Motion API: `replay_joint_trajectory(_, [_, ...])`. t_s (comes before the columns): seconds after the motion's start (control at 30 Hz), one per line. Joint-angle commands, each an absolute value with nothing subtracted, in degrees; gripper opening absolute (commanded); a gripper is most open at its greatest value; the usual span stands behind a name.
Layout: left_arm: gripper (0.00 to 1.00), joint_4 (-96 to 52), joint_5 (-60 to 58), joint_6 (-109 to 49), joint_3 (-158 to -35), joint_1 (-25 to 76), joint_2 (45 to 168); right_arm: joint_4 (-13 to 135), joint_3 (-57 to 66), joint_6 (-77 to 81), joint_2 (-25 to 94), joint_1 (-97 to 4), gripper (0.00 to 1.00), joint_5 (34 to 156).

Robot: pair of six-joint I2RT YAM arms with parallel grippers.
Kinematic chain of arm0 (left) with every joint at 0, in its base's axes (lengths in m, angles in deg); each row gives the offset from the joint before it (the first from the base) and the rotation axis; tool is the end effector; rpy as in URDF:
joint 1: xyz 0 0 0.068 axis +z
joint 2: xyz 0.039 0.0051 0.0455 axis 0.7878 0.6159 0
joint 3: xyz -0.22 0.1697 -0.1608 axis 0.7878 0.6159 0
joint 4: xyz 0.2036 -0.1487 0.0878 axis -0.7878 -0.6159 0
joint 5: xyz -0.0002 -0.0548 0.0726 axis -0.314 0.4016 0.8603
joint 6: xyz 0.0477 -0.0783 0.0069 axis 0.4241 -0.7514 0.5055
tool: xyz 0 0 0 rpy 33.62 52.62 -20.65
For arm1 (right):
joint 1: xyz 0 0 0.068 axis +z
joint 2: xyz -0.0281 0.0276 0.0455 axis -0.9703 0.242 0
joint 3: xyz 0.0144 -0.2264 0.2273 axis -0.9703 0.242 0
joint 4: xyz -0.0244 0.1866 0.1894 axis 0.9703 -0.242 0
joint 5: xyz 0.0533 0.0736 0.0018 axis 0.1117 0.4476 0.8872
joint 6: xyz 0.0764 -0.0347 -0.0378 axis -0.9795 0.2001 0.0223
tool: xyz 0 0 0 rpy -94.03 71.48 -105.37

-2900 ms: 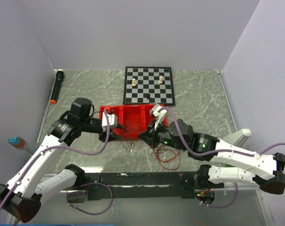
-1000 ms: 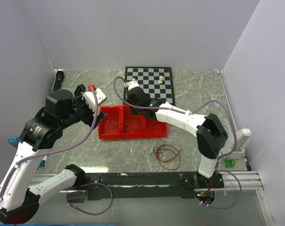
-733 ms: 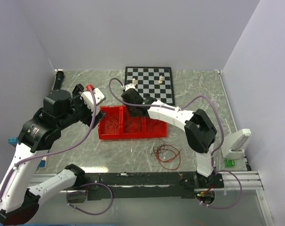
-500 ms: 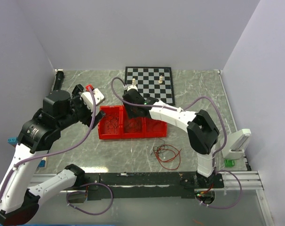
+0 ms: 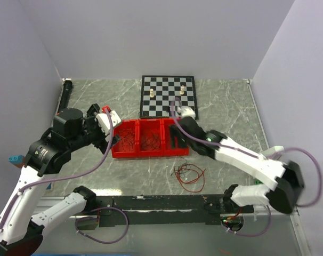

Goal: Untangle the cables

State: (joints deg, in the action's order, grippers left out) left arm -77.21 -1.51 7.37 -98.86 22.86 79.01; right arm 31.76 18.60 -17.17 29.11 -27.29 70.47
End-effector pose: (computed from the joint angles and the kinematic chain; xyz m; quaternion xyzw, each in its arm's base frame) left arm 0.1232 -0.0833 0.4421 0.4284 0.7338 -0.0807 0.5210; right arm 0.2229 0.2178 0.3099 -0.1213 0.9024 0.1314 0.3920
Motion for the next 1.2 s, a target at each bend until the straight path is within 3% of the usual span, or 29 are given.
replay_joint_trajectory(0.0, [0.97, -75.88, -5.52, 10.52, -96.56, 22.89, 78.22, 23.21, 30.8, -26.79, 16.69, -27.04, 0.77, 71.83])
replay_joint_trajectory(0.2, [0.97, -73.95, -6.49, 10.71, -94.8, 22.98, 78.75, 25.21, 40.75, -33.84, 14.11, -26.16, 0.83, 77.11])
replay_joint_trajectory(0.47, [0.97, -73.42, -6.05, 11.76, -92.08, 22.89, 77.96, 39.62, 43.57, -30.51, 23.61, -25.02, 0.75, 86.6])
replay_joint_trajectory(0.7, [0.97, -72.54, -5.61, 12.81, -90.41, 22.8, 77.25, 44.64, 37.96, -26.02, 29.85, -21.42, 0.55, 94.24])
replay_joint_trajectory(0.83, [0.96, -73.15, -6.31, 12.99, -90.06, 22.8, 77.34, 46.05, 34.0, -23.91, 33.01, -17.38, 0.5, 99.08])
replay_joint_trajectory(0.97, [0.97, -73.07, -6.58, 13.34, -88.91, 22.8, 77.25, 50.09, 30.66, -21.98, 34.68, -13.77, 0.48, 105.23])
replay_joint_trajectory(1.17, [0.97, -72.89, -6.93, 13.6, -87.42, 22.8, 77.96, 45.79, 21.34, -17.93, 36.89, -11.57, 0.51, 104.98])
